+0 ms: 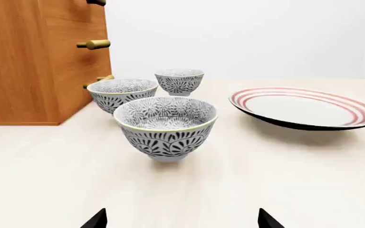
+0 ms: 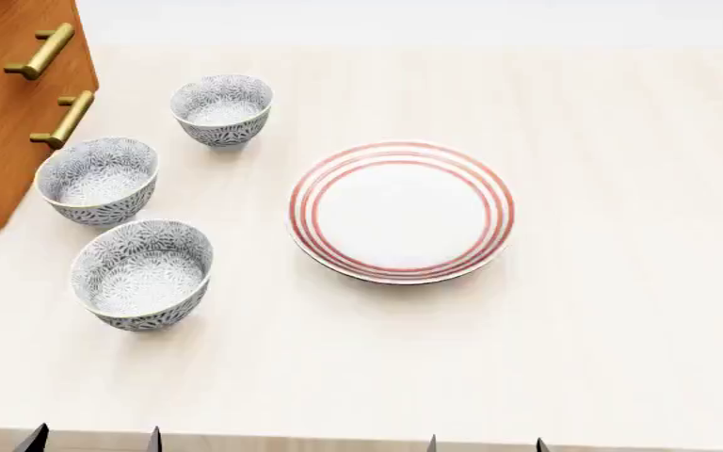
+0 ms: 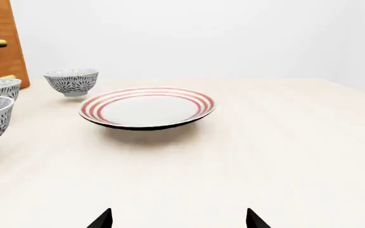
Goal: Put the bowl at the front on the plate.
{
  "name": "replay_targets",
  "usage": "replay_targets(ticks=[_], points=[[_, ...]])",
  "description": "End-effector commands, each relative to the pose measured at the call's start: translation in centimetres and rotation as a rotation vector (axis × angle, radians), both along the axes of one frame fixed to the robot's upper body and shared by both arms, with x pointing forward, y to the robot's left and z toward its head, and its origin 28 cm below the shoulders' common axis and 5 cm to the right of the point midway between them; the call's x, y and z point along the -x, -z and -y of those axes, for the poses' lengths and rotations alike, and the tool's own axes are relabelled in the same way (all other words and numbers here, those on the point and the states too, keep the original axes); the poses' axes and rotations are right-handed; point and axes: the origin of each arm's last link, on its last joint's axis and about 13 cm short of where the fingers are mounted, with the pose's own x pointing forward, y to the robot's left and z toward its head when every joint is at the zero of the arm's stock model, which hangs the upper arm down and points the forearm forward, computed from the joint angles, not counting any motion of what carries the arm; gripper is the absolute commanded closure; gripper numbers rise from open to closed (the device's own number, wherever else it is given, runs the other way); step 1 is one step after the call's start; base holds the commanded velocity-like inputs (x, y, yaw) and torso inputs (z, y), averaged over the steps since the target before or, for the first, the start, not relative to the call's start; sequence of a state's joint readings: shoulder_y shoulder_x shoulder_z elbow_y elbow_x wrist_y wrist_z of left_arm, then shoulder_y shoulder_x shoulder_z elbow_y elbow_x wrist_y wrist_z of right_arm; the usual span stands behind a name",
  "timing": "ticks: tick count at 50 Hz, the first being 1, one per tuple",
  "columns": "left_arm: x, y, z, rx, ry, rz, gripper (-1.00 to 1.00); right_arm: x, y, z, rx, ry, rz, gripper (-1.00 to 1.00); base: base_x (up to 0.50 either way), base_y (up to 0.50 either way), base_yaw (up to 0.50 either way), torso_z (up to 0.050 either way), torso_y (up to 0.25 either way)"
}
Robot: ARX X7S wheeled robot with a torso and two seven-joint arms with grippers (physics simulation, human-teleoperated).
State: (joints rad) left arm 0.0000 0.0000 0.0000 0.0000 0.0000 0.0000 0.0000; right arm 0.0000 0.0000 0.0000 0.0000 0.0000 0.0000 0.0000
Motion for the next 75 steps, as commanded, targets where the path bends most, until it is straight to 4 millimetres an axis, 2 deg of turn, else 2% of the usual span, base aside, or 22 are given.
replay_targets(ticks=[1,12,23,30,36,42,49,60,66,68,75], points=[[0.0,0.0,0.0,0.000,0.000,0.000,-1.00,0.0,0.0,-0.1,0.000,0.000,0.000,-1.00,0.00,0.00,0.00,0.000,0.000],[0.2,0.0,-0.1,0.004,-0.009,0.003,-1.00,0.2,0.0,-0.2,-0.001,-0.008,-0.004,-1.00,0.00,0.00,0.00,0.000,0.000],[0.4,-0.2,-0.1,-0.062,-0.027,-0.047,-1.00,0.7,-0.4,-0.1,-0.061,0.027,-0.049,-1.00,0.00,0.00,0.00,0.000,0.000],[1.0,-1.8,0.1,-0.027,0.014,-0.091,-1.00,1.2,-3.2,0.0,-0.063,0.008,0.006,-1.00,0.00,0.00,0.00,0.000,0.000],[1.2,-2.9,0.2,-0.057,0.005,-0.060,-1.00,1.7,-5.2,0.0,-0.030,-0.012,0.028,-1.00,0.00,0.00,0.00,0.000,0.000],[1.6,-5.6,0.4,-0.059,0.021,-0.010,-1.00,2.2,-7.0,0.2,-0.017,-0.017,0.032,-1.00,0.00,0.00,0.00,0.000,0.000],[0.9,-8.3,0.5,-0.050,0.015,-0.017,-1.00,2.6,-9.5,0.2,0.000,-0.014,0.048,-1.00,0.00,0.00,0.00,0.000,0.000],[0.3,-11.3,0.8,-0.054,0.019,0.006,-1.00,2.9,-13.0,0.7,0.045,-0.001,0.084,-1.00,0.00,0.00,0.00,0.000,0.000],[-0.1,-13.0,0.9,-0.068,0.020,0.033,-1.00,2.6,-14.7,0.8,0.073,-0.004,0.092,-1.00,0.00,0.00,0.00,0.000,0.000],[-0.3,-14.0,1.0,-0.061,0.020,0.040,-1.00,2.4,-15.8,0.8,0.089,-0.010,0.100,-1.00,0.00,0.00,0.00,0.000,0.000],[-0.9,-15.7,1.2,-0.062,0.023,0.048,-1.00,2.1,-18.5,0.7,0.102,-0.041,0.135,-1.00,0.00,0.00,0.00,0.000,0.000]])
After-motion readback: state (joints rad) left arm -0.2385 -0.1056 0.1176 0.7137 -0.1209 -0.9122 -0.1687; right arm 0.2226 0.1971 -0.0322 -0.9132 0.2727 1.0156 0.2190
